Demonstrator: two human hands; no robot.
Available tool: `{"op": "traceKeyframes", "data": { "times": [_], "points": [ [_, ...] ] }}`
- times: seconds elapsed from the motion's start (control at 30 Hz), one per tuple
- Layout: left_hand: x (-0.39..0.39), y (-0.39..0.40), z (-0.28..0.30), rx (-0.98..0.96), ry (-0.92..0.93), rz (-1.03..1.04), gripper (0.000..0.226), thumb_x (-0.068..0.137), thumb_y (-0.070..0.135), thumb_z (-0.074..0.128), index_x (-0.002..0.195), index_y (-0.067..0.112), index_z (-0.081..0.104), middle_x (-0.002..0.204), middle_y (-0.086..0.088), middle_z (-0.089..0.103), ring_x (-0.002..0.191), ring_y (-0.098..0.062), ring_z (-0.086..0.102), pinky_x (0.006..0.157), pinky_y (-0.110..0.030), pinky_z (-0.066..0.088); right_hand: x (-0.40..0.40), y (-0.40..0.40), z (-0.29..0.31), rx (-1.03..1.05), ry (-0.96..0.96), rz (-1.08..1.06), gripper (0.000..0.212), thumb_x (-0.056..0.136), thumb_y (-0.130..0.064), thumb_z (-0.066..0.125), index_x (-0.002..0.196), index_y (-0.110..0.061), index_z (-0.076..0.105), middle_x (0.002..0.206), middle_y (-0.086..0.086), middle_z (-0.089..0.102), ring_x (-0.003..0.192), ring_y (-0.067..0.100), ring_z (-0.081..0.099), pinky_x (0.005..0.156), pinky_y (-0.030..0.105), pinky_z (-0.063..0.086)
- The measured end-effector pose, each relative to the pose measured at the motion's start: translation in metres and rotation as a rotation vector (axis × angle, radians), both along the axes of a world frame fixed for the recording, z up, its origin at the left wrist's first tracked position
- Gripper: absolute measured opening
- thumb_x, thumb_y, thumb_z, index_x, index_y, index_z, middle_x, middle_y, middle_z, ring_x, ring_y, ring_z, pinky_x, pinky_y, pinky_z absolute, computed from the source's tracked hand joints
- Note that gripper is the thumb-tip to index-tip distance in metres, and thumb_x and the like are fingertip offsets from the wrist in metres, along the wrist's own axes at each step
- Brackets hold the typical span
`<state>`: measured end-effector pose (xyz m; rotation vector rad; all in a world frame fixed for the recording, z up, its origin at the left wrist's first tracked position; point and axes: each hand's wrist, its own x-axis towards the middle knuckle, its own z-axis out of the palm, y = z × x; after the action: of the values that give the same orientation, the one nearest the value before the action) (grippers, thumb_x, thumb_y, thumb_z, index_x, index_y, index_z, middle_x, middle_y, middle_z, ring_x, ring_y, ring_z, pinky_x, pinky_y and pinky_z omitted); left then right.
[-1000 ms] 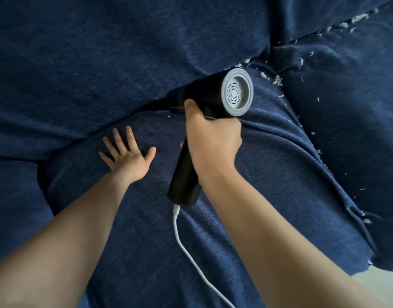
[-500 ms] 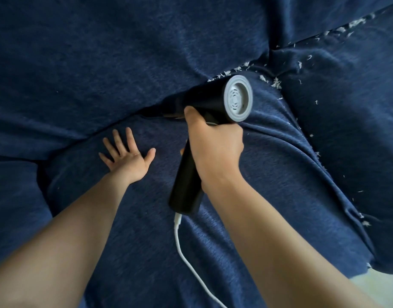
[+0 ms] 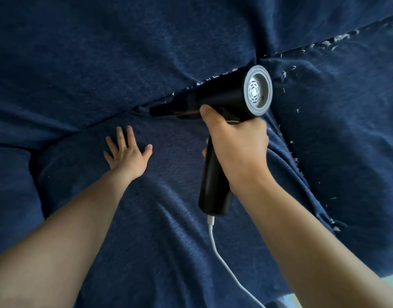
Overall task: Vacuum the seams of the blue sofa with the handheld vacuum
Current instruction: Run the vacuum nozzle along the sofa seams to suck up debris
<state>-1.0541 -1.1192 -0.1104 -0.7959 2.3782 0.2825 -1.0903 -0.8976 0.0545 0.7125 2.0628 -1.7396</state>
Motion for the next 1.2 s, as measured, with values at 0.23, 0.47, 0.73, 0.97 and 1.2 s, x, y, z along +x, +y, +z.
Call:
{"op": "traceKeyframes", "data": {
  "times": [0.23, 0.47, 0.73, 0.97, 1.2],
  "points": [
    [-0.008, 0.039, 0.005, 0.037, -0.087, 0.077, 0.097, 0.085, 0.074, 0.038, 0.15, 0.033, -0.021, 0.157, -0.003, -0.031, 0.144, -0.041, -0.019, 0.108, -0.073, 0.009, -0.019, 0.05, 0.002, 0.063, 0.067, 0.1, 0.027, 0.082, -0.04, 0.079, 0.066, -0.021, 0.068, 0.057, -0.004, 0.069, 0.065, 0.023, 0.074, 0.071, 0.044, 0.064],
    [-0.011, 0.041, -0.001, 0.003, -0.11, 0.102, 0.099, 0.083, 0.074, 0.043, 0.15, 0.035, -0.02, 0.157, -0.001, -0.029, 0.145, -0.04, -0.017, 0.108, -0.073, 0.012, -0.028, 0.069, -0.007, 0.022, 0.069, 0.218, 0.036, 0.082, -0.037, 0.08, 0.058, -0.016, 0.064, 0.051, -0.003, 0.066, 0.062, 0.023, 0.073, 0.072, 0.044, 0.063],
    [-0.011, 0.044, -0.005, -0.015, -0.113, 0.104, 0.098, 0.084, 0.074, 0.041, 0.149, 0.035, -0.021, 0.156, -0.002, -0.031, 0.144, -0.039, -0.019, 0.108, -0.073, 0.009, -0.033, 0.066, -0.002, -0.005, 0.115, 0.282, 0.038, 0.084, -0.035, 0.08, 0.058, -0.013, 0.063, 0.051, -0.002, 0.065, 0.061, 0.021, 0.071, 0.067, 0.04, 0.061],
    [-0.01, 0.045, -0.003, -0.017, -0.117, 0.096, 0.099, 0.085, 0.074, 0.037, 0.149, 0.031, -0.025, 0.155, -0.004, -0.035, 0.144, -0.04, -0.021, 0.108, -0.073, 0.007, -0.04, 0.06, -0.004, 0.166, 0.161, 0.333, 0.035, 0.082, -0.045, 0.079, 0.063, -0.019, 0.063, 0.055, -0.006, 0.068, 0.074, 0.02, 0.073, 0.079, 0.038, 0.06],
    [-0.009, 0.046, -0.002, -0.003, -0.098, 0.109, 0.097, 0.087, 0.07, 0.038, 0.149, 0.028, -0.023, 0.154, -0.006, -0.036, 0.143, -0.04, -0.023, 0.11, -0.071, 0.003, -0.044, 0.066, 0.0, 0.132, 0.111, 0.275, 0.035, 0.076, -0.049, 0.078, 0.066, -0.018, 0.067, 0.059, -0.004, 0.07, 0.079, 0.027, 0.074, 0.082, 0.046, 0.06]
  ]
}}
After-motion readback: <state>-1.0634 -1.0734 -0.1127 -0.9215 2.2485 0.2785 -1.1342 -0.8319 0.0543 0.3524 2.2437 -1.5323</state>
